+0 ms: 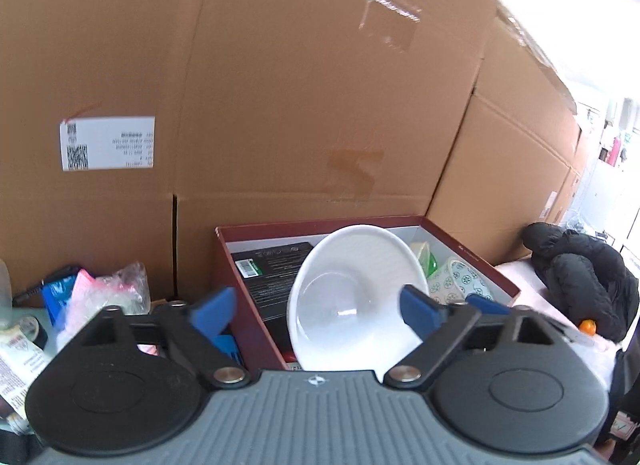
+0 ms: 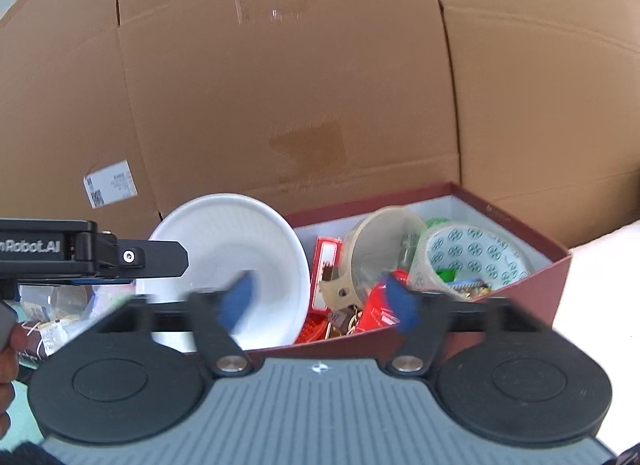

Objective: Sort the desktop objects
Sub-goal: 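Carry the bowl into the dark-red box and open the right gripper, then move the right gripper back toward the brown striped glasses case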

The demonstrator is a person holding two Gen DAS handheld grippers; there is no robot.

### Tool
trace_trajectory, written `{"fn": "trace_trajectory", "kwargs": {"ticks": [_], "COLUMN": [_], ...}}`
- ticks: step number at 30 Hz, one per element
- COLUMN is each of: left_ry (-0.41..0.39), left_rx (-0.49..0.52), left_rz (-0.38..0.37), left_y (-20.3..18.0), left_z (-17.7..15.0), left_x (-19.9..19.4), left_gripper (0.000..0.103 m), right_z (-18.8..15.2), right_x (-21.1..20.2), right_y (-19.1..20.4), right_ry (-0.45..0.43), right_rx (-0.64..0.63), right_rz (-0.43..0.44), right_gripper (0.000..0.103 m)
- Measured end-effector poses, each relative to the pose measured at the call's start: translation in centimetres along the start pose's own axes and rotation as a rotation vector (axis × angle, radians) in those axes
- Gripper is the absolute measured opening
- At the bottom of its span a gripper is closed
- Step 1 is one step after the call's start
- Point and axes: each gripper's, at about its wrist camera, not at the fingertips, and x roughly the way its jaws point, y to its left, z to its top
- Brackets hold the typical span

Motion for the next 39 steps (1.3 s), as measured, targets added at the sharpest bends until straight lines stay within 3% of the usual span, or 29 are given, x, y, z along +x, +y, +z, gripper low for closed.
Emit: {"fn": "trace_trajectory", "kwargs": {"ticks": [4,12,23,39], "left_ry": [-0.006,0.013,0.047,0.089], "left_rx": [-0.002,-0.042,-0.069,-0.118], "left_rz": [0.004,0.037,0.149,0.160], "left_y": [-0.3,0.0,0.4,1.6], "left_z": [-0.1,-0.9,-2.7,-5.1], "left_x": [-0.7,-2.8,-6.4,-10.5], "left_gripper": [0.100,0.102,0.103,0.103], "right_z": [0.4,0.3,-0.9,-2.7], "right_x": [-0.9,-2.5,-5.1,-8.5], "right_y": [0.5,1.4,4.0,7.4], "right_ry": [-0.021,-0.017,0.045,0.107], "right_rx": [-0.025,-0.028,-0.066,-0.093], "right_rz": [0.001,-0.019,-0.020,-0.048], "right_gripper": [0.081,0.095,0.096,0.099]}}
